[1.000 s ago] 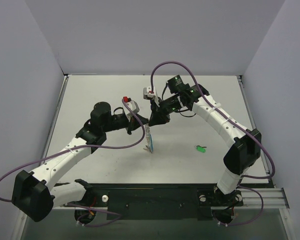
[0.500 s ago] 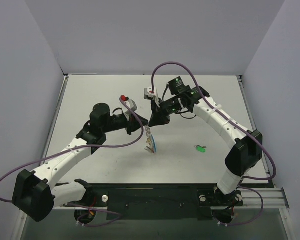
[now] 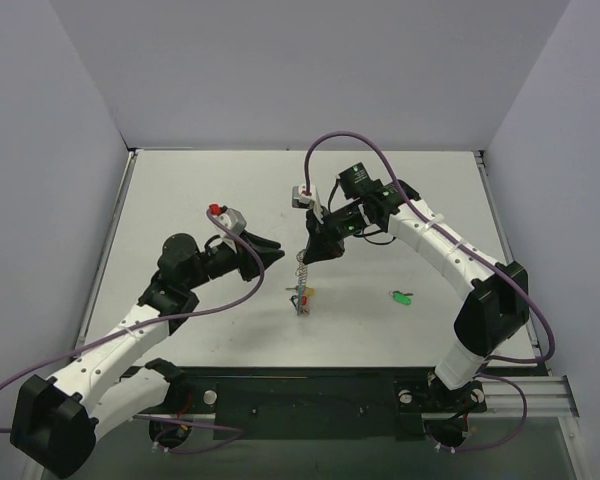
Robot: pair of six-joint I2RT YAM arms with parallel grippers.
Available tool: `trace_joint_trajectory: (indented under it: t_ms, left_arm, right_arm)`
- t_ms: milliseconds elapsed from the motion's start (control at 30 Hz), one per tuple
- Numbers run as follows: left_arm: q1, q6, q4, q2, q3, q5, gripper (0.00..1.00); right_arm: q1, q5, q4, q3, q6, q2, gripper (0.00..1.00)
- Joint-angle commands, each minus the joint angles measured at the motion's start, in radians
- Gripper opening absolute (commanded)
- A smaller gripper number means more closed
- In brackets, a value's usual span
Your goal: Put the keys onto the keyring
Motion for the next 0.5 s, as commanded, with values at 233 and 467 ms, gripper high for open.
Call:
trace_joint_trajectory:
  t_ms: [233, 467]
  left_arm:
    - [-0.035, 0.039, 0.044, 0.025, -0.008, 0.011, 0.5]
    - [-0.065, 0.086, 0.002, 0.152, 0.094, 0.097, 0.5]
  right_arm:
    - [0.01, 0.025, -0.117, 0.017, -0.115, -0.058, 0.0]
    - [0.014, 0.024, -0.151, 0.026, -0.145, -0.052, 0.0]
